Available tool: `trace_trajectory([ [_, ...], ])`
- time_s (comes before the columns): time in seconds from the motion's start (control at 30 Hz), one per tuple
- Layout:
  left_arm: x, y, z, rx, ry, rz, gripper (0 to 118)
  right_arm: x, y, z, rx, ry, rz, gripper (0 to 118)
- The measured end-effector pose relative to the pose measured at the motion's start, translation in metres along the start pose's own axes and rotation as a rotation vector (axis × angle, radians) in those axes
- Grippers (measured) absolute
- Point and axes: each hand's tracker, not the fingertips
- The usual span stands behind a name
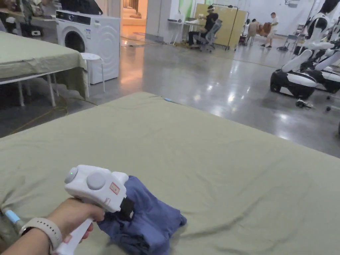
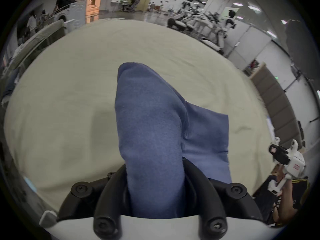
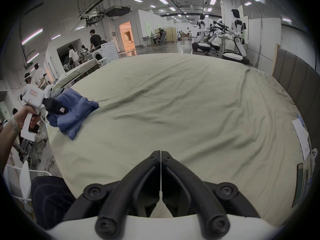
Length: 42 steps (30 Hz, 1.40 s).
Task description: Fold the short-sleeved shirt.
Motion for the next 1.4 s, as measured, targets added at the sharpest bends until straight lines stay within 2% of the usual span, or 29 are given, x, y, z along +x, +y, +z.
trace_trajectory([
  [0.07,-0.041,0.011,0.003,-0.009,0.103,0.007,22,-0.005,0.002,-0.008,-0.005,0.007,0.003,2],
  [0.17,-0.087,0.015,0.004,-0.039,0.177,0.081,22,-0.012,0.006,-0.013,-0.01,0.01,0.007,2],
  [0.2,-0.097,0.014,0.004,-0.049,0.178,0.137,22,-0.013,0.007,-0.013,-0.011,0.006,0.012,2],
  [0.23,-0.1,0.011,0.006,-0.035,0.11,0.206,22,-0.014,0.009,-0.012,-0.009,0.001,0.014,2],
  [0.27,-0.098,0.007,0.009,0.004,0.066,0.206,22,-0.014,0.01,-0.011,-0.008,0.004,0.011,2],
  [0.3,-0.093,0.004,0.011,0.021,0.093,0.155,24,-0.013,0.011,-0.01,-0.005,0.011,0.008,2],
  [0.4,-0.077,-0.004,0.034,0.071,0.139,0.05,86,-0.011,0.014,-0.003,0.002,0.014,0.007,2],
  [0.47,-0.067,-0.003,0.065,0.107,0.247,0.049,91,-0.008,0.015,0.01,0.016,0.018,0.005,2],
  [0.5,-0.054,-0.003,0.086,0.133,0.32,0.033,91,-0.003,0.016,0.018,0.02,0.031,0.001,2],
  [0.57,-0.022,-0.005,0.119,0.266,0.368,-0.054,91,0.005,0.016,0.034,0.038,0.033,-0.001,2],
  [0.67,0.069,-0.021,0.16,0.528,0.342,-0.16,91,0.023,0.023,0.065,0.13,-0.048,-0.006,2],
  [0.77,0.162,-0.039,0.166,0.763,0.273,-0.199,90,0.04,0.039,0.109,0.269,-0.103,-0.035,2],
  [0.83,0.223,-0.051,0.153,0.834,0.165,-0.206,88,0.05,0.048,0.134,0.401,-0.228,0.01,2],
  [0.87,0.257,-0.06,0.145,0.869,0.116,-0.215,83,0.056,0.053,0.145,0.44,-0.272,0.019,2],
  [0.9,0.276,-0.057,0.129,0.897,0.08,-0.229,66,0.063,0.058,0.156,0.463,-0.296,0.014,2],
  [0.93,0.302,-0.062,0.123,0.908,0.06,-0.239,22,0.068,0.062,0.164,0.486,-0.312,0.006,2],
  [0.97,0.331,-0.068,0.116,0.913,0.054,-0.246,5,0.074,0.065,0.173,0.513,-0.335,0.002,2],
  [1.03,0.373,-0.077,0.112,0.906,-0.018,-0.303,5,0.082,0.068,0.189,0.558,-0.387,0.021,2],
  [1.1,0.408,-0.091,0.115,0.962,-0.018,-0.336,5,0.089,0.07,0.199,0.571,-0.418,0.025,2],
  [1.17,0.429,-0.095,0.118,0.962,0.004,-0.311,5,0.095,0.072,0.208,0.57,-0.393,-0.004,2],
  [1.23,0.441,-0.097,0.123,0.935,-0.085,-0.303,5,0.097,0.071,0.213,0.587,-0.377,0.001,2],
  [1.33,0.455,-0.098,0.128,0.958,-0.011,-0.375,5,0.097,0.071,0.217,0.606,-0.37,0.022,2],
  [1.4,0.452,-0.098,0.132,0.96,-0.024,-0.371,5,0.097,0.071,0.216,0.611,-0.359,0.021,2],
])
